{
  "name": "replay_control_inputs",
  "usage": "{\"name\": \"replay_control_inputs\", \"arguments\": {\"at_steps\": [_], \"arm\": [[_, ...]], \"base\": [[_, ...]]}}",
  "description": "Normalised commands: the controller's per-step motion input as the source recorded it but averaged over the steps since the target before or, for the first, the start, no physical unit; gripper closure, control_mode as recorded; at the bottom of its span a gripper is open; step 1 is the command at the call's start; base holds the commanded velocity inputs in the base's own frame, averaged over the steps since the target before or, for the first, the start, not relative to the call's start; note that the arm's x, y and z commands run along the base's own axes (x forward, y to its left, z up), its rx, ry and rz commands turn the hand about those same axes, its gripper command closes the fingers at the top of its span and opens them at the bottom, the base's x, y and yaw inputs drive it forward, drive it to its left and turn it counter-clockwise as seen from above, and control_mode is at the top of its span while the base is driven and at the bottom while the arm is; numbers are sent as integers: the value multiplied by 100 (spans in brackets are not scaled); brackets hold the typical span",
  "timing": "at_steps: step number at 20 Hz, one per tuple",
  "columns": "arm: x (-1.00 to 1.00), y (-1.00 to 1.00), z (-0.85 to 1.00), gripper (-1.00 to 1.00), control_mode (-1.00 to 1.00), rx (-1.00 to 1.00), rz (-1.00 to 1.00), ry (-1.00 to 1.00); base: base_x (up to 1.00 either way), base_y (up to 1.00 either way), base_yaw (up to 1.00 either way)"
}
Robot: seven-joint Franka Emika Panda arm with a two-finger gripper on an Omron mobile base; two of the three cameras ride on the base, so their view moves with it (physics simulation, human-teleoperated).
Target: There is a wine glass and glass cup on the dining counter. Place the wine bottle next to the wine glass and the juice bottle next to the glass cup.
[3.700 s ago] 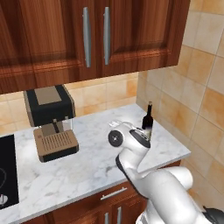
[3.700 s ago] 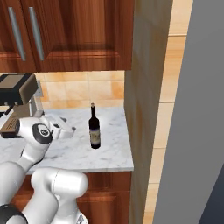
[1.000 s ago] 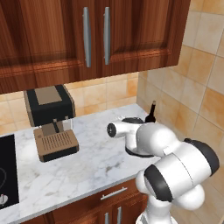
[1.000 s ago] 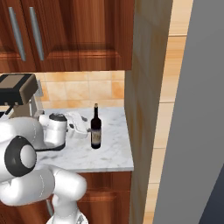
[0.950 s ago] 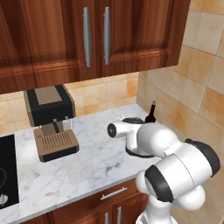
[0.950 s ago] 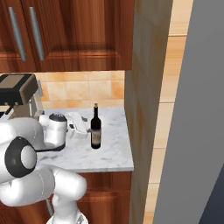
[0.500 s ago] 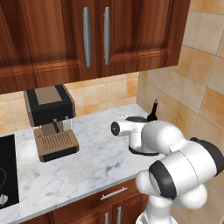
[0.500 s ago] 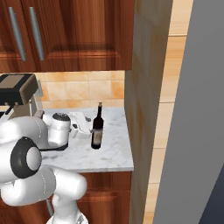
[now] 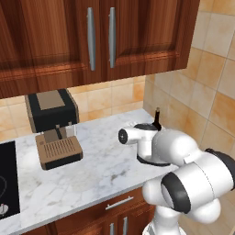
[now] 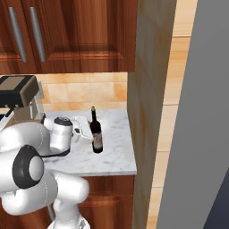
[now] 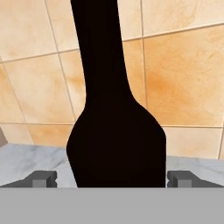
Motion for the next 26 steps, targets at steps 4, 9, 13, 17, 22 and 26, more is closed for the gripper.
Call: {"name": "replay_control_inputs", "arguments": {"at_steps": [4, 9, 13, 17, 22, 26], "arm": [[-9, -21, 0, -100, -100, 0, -1, 0], [0, -25, 0, -100, -100, 0, 0, 1], [0, -26, -2, -100, -100, 0, 0, 3], [0, -4, -4, 100, -100, 0, 1, 4], [-2, 0, 2, 100, -100, 1, 5, 0], [-5, 48, 30, 100, -100, 1, 6, -2]], "base": [[0, 0, 0], [0, 0, 0], [0, 0, 0], [0, 0, 0], [0, 0, 0], [0, 0, 0]]}}
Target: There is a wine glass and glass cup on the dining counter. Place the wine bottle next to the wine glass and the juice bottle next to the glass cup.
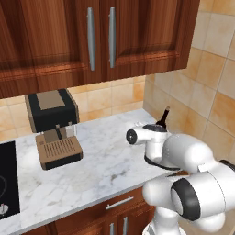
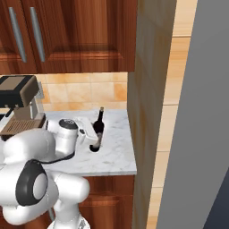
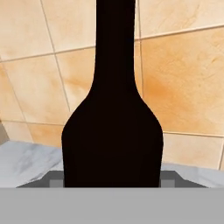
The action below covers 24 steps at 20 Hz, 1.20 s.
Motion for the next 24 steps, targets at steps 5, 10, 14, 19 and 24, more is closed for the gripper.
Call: {"name": "replay_control_inputs", "arguments": {"at_steps": [5, 10, 14, 19, 24], "arm": [[-13, 59, 50, 100, -100, 1, 15, 1], [1, 31, 34, 100, -100, 3, 17, 15], [-7, 26, 47, 100, -100, 5, 19, 1], [-19, 23, 49, 100, -100, 6, 24, 0], [-26, 28, 31, 100, -100, 6, 22, 1]], "base": [[0, 0, 0], [0, 0, 0], [0, 0, 0], [0, 0, 0], [0, 0, 0]]}}
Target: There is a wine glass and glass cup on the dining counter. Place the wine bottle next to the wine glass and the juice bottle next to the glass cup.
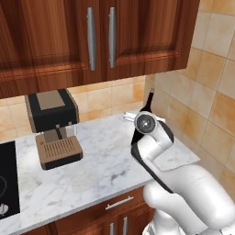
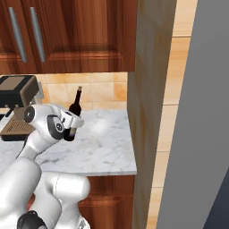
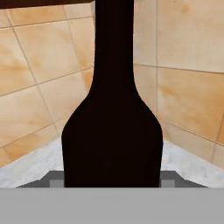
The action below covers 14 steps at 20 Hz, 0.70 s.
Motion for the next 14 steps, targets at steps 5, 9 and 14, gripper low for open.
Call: {"name": "replay_control_inputs", "arguments": {"at_steps": [5, 9, 14], "arm": [[-27, 29, 22, 100, -100, 4, 5, 0], [-14, 35, 27, 100, -100, 1, 0, 2], [-11, 34, 25, 100, -100, 0, 0, 5]], "base": [[0, 0, 0], [0, 0, 0], [0, 0, 0]]}}
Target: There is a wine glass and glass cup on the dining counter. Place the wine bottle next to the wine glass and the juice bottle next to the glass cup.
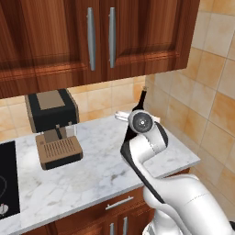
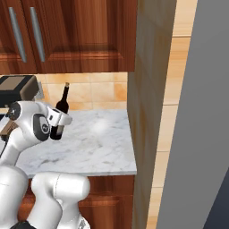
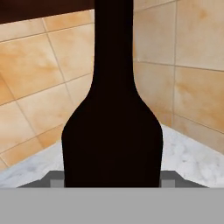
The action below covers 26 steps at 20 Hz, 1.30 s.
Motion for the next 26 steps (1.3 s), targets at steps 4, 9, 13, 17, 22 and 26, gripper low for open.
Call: {"name": "replay_control_inputs", "arguments": {"at_steps": [4, 9, 13, 17, 22, 26], "arm": [[-14, 30, 18, 100, -100, 0, 0, 12], [-8, 27, 11, 100, -100, 0, 0, 5], [0, 14, 1, 100, -100, -3, 0, 0], [0, 0, 0, 100, -100, 0, 0, 0], [0, 0, 0, 100, -100, 0, 0, 0], [0, 0, 0, 100, 100, 0, 0, 0]], "base": [[0, 0, 0], [0, 0, 0], [0, 0, 0], [0, 0, 0], [0, 0, 0], [-3, 0, 0]]}}
